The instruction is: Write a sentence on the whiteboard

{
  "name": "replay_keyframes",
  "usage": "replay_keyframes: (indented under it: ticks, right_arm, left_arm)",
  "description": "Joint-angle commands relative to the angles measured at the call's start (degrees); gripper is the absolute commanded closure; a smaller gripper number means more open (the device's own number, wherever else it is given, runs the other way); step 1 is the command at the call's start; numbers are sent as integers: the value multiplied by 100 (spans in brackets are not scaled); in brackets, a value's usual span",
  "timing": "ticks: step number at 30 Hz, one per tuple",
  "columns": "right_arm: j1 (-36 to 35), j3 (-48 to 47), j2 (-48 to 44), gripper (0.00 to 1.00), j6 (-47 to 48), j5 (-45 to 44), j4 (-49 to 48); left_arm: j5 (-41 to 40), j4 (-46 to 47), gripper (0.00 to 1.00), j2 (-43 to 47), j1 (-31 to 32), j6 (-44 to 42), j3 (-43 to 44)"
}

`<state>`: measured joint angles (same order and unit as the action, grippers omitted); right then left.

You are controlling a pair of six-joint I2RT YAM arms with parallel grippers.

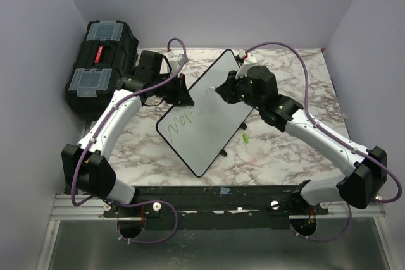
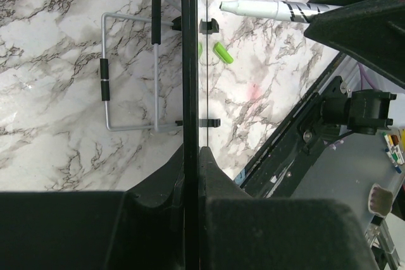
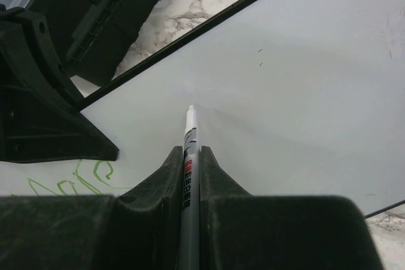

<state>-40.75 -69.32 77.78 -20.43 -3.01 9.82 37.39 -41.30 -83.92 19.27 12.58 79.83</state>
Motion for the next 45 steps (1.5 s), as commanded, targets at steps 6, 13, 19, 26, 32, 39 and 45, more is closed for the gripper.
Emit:
replay_keyframes:
  ticks: [6, 13, 19, 26, 32, 39, 45]
  right_arm:
    - [25, -415, 331, 99, 87, 175, -397]
    - [23, -541, 543, 99, 97, 511, -402]
    - [28, -485, 687, 99, 128, 1048, -254]
    - [15, -161, 605, 99, 181, 1371, -72]
    - [15, 304, 420, 99, 153, 1216, 40]
    - [15, 820, 189, 99, 114, 1082, 184]
    - [17, 1206, 4, 99, 75, 1130, 221]
  left_arm:
    - [-213, 157, 100, -81, 128, -580, 6]
    - [-223, 150, 100, -76, 139, -589, 5]
    - [-230, 148, 100, -80, 147, -590, 2]
    - [-232, 140, 100, -81, 150, -599, 13]
    - [-245, 140, 100, -71, 153, -598, 15]
    - [-241, 144, 100, -62, 165, -599, 15]
    - [-247, 136, 100, -48, 174, -599, 14]
